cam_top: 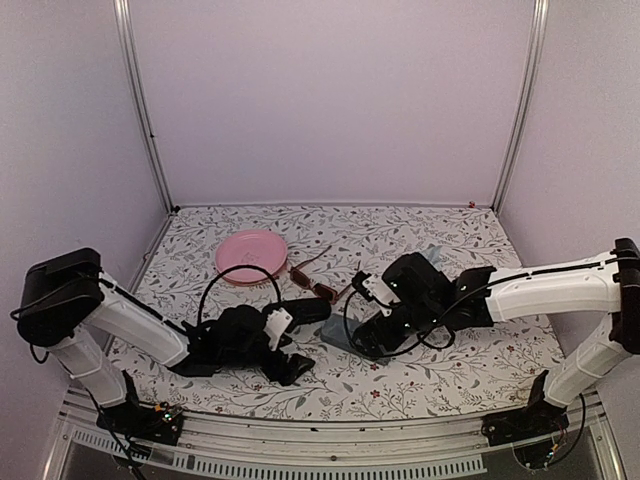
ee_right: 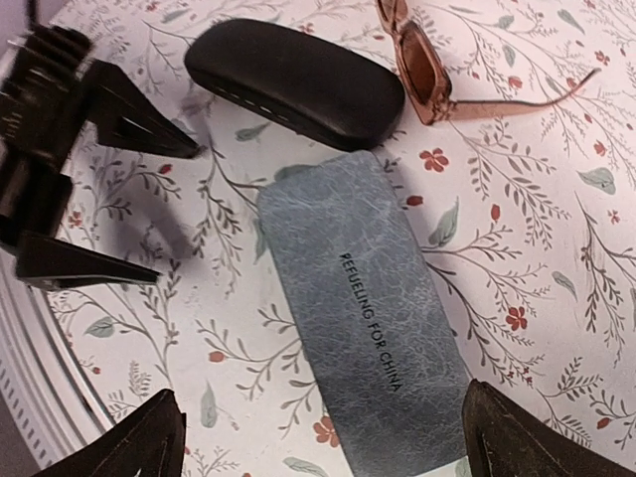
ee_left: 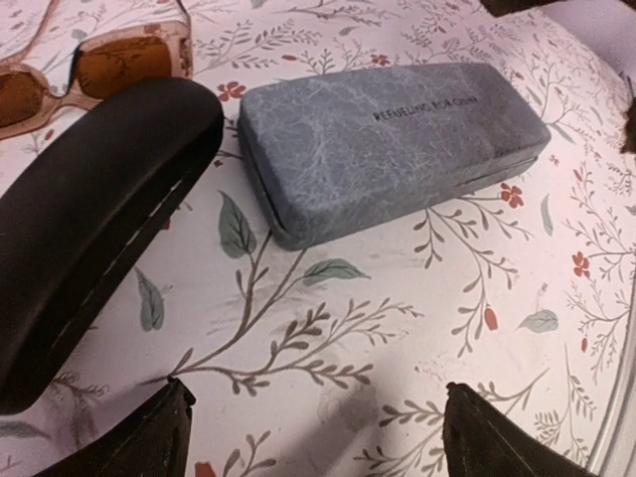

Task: Organize the sunglasses
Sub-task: Close the case with sunglasses at the center of the board, then move the case with the sunglasses to the center of the board.

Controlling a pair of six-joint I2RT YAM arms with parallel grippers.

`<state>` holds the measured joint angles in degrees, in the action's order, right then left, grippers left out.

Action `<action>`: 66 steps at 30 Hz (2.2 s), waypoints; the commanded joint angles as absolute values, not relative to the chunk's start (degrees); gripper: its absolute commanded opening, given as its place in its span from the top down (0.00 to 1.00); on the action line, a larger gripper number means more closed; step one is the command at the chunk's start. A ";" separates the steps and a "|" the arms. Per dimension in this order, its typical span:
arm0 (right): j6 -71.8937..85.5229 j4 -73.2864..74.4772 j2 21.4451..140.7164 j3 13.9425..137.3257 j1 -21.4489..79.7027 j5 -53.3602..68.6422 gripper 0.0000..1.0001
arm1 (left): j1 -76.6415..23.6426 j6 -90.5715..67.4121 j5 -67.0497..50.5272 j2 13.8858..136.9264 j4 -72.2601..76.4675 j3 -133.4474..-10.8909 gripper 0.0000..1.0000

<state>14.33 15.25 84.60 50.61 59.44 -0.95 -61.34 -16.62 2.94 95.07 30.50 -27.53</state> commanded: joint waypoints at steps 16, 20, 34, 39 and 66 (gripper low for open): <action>-6.47 32.58 104.88 67.50 55.55 -3.06 0.01 | -61.95 -18.86 12.52 70.62 19.33 -22.05 0.06; -8.13 32.91 106.48 67.93 54.57 -0.32 0.01 | -61.66 -18.29 14.42 67.22 16.68 -23.04 0.05; -10.86 32.63 107.69 72.19 58.69 3.05 0.46 | -43.95 -25.77 9.26 55.52 0.35 -31.97 0.01; -9.28 31.62 109.60 79.57 63.91 3.30 0.55 | -34.28 -25.16 2.63 53.41 -4.83 -36.70 0.01; -8.87 39.30 142.59 124.01 68.82 6.28 0.22 | -21.19 -22.67 -10.49 53.75 -11.26 -42.94 0.01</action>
<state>-8.84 41.08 142.61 122.65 68.73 5.02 -21.80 -22.98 -9.19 53.93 -11.66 -44.56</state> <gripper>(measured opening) 0.716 0.990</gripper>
